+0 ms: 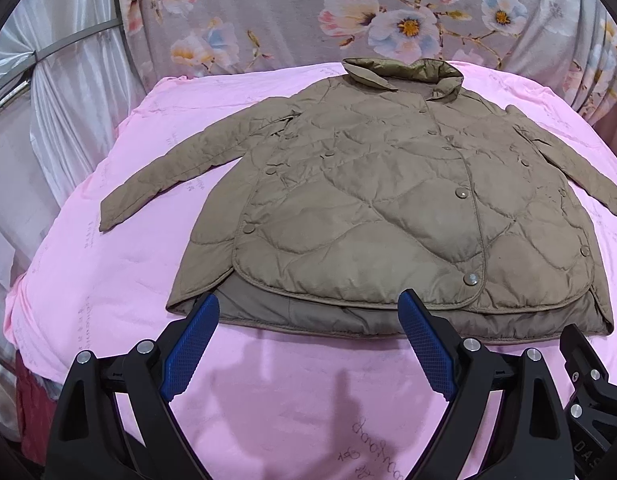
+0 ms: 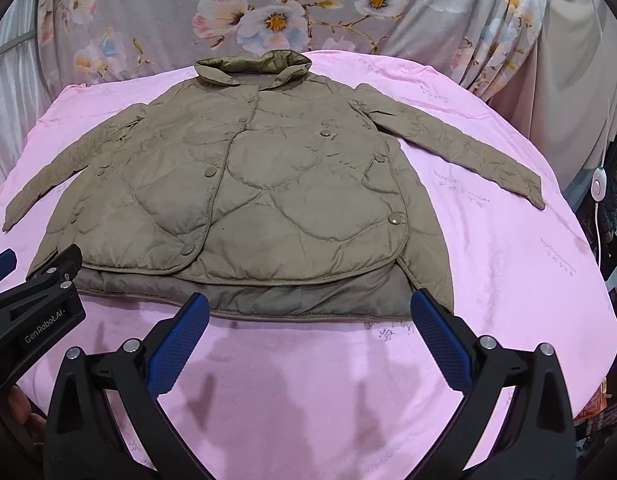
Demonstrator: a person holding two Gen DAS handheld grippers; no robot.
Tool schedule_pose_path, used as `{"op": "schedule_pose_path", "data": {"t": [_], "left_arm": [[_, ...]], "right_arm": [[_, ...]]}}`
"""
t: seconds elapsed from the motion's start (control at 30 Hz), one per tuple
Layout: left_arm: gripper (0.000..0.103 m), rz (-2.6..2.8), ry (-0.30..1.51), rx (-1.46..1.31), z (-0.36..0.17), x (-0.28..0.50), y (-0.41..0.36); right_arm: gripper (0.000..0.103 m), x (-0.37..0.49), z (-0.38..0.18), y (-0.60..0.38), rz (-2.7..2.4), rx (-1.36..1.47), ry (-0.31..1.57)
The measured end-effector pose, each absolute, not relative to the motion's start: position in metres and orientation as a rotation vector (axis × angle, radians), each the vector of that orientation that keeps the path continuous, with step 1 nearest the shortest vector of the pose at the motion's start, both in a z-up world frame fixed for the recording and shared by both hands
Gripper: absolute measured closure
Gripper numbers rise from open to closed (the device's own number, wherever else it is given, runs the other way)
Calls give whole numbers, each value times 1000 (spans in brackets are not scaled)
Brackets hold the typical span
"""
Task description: Fold large clothes
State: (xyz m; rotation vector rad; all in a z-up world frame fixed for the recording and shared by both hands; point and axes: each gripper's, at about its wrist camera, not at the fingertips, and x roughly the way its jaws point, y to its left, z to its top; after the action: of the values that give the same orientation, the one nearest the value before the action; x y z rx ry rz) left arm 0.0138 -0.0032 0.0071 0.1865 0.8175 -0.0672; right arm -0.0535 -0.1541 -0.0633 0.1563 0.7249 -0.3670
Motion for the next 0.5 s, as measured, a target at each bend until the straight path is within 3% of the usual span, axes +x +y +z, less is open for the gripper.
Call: {"op": "schedule_pose_path", "data": {"t": [0.5], "left_arm": [[14, -58, 856, 203, 1, 9, -5]], "right_arm": [[5, -58, -60, -153, -345, 172, 731]]}}
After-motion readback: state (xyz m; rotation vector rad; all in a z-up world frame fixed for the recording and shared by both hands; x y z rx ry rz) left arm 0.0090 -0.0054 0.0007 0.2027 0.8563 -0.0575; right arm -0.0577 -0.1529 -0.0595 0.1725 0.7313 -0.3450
